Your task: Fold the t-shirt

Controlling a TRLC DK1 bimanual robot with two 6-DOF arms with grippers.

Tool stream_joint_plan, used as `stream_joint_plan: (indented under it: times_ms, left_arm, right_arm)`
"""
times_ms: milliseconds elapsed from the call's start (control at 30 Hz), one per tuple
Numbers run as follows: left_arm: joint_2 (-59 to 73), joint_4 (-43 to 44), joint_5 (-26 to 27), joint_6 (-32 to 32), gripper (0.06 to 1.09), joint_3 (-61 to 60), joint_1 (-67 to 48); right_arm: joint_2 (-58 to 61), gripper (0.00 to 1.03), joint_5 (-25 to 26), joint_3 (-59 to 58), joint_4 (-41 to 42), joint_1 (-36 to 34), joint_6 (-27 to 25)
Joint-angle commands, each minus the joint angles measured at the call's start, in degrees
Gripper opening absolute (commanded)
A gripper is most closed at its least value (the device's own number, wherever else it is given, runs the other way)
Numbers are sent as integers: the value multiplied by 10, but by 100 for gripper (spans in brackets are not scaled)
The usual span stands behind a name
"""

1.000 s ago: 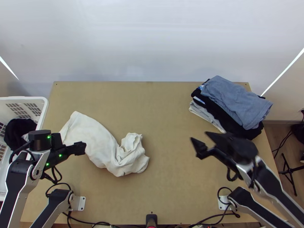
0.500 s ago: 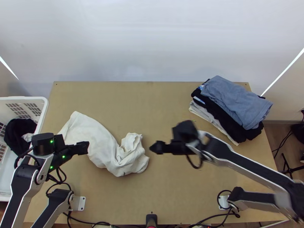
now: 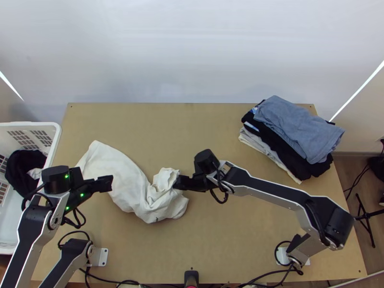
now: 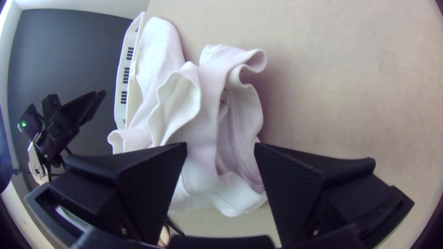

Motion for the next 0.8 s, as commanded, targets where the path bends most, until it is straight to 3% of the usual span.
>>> stream_joint_plan:
  times_ms: [0,133,333,433,667,700,733,767]
  left_arm:
    - [28,25,5,7,104,-2,2]
    - [38,36,10,7,104,5,2]
    - [53,50,11,8,104,9,3]
    - [66,61,16,8,104,10,2]
    - [113,100,29,15,104,15,2]
    - [122,107,29,16,104,17,2]
    - [130,111,29,16,104,21,2]
    - [139,112,29,18,104,28,2]
  right_arm:
    - [30,43,-2,20,16,8,14]
    - [-13,2,2,16,4,11,19]
    - [-125,3,0,23,-143,19,21]
    - [-176,3,-37,12,-217,23,12]
    - [-266,3,-49,-95,-273,139,-145]
    - [-260,5,-49,-113,-258,143,-150]
    - [-250,25,-49,-127,-237,145,-148]
    - [-238,55,-49,-133,-232,143,-149]
